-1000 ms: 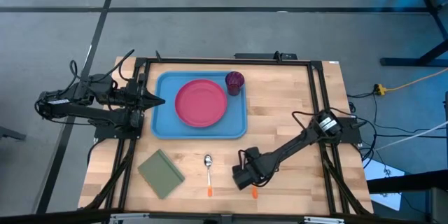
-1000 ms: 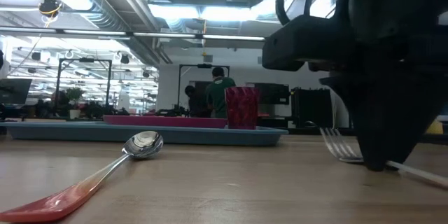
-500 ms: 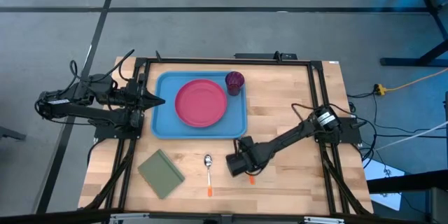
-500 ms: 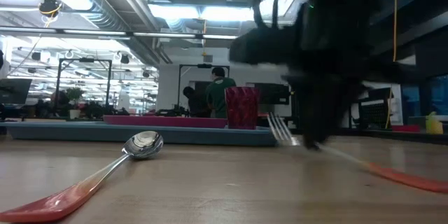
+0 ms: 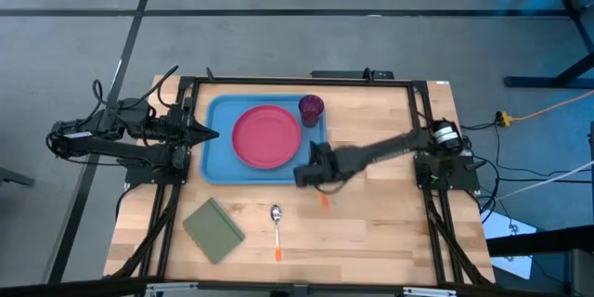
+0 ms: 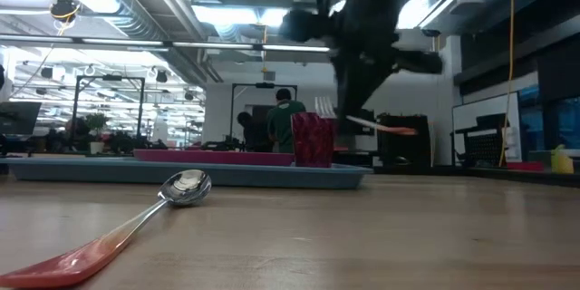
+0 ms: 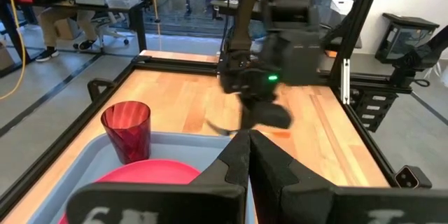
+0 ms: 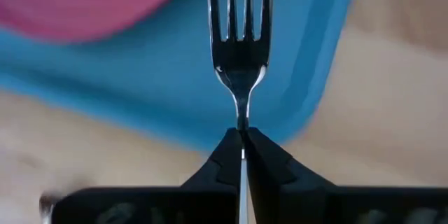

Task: Pick and place plate/cup/fork/spoon on tray
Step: Put the orange fork into the blue tray beside the pink plate

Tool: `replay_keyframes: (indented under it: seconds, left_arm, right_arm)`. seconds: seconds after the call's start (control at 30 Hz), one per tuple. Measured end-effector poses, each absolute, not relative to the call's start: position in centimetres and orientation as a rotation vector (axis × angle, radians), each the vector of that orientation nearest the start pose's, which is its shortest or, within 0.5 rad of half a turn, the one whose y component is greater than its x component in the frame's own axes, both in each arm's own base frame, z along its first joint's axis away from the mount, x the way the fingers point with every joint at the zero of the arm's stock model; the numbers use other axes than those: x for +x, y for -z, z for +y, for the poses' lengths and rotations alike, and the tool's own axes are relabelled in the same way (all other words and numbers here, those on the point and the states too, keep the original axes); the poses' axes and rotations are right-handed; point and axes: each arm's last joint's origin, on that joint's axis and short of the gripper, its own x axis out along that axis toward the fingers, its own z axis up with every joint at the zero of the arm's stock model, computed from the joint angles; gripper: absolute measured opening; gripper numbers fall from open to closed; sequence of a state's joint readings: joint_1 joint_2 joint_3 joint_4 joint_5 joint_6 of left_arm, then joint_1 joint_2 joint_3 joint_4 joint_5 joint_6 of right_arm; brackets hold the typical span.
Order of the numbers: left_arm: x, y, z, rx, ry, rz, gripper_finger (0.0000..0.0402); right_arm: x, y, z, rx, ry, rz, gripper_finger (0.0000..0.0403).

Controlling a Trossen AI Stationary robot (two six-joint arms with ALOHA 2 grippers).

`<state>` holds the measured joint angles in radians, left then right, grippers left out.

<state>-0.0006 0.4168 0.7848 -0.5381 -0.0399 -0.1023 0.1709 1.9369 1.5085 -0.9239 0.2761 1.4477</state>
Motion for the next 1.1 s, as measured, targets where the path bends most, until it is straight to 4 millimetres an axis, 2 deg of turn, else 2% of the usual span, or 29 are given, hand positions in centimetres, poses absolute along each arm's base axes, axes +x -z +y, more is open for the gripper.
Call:
replay_keyframes:
  seconds: [0.2, 0.4, 0.63, 0.9, 1.1]
  left_arm:
    - [8.1, -33.8, 0.1, -0.098, -0.048, 0.168, 0.0]
    - [8.1, -33.8, 0.1, -0.099, -0.048, 0.169, 0.0]
    - [8.1, -33.8, 0.1, -0.099, -0.048, 0.169, 0.0]
    - [8.1, -33.8, 0.1, -0.098, -0.048, 0.168, 0.0]
    - [8.1, -33.8, 0.1, -0.099, -0.048, 0.168, 0.0]
  right_arm:
    - [39.1, -21.2, 1.5, 0.896, 0.884, 0.964, 0.0011]
    - [39.9, -21.4, -1.2, 0.881, 0.805, 0.936, 0.0012]
    - [39.9, -21.2, -2.0, 0.934, 0.842, 0.913, 0.0012]
    - [38.7, -18.4, -2.0, 1.093, 0.95, 0.919, 0.0012]
    - [38.6, -17.6, -3.6, 1.141, 0.968, 0.89, 0.0012]
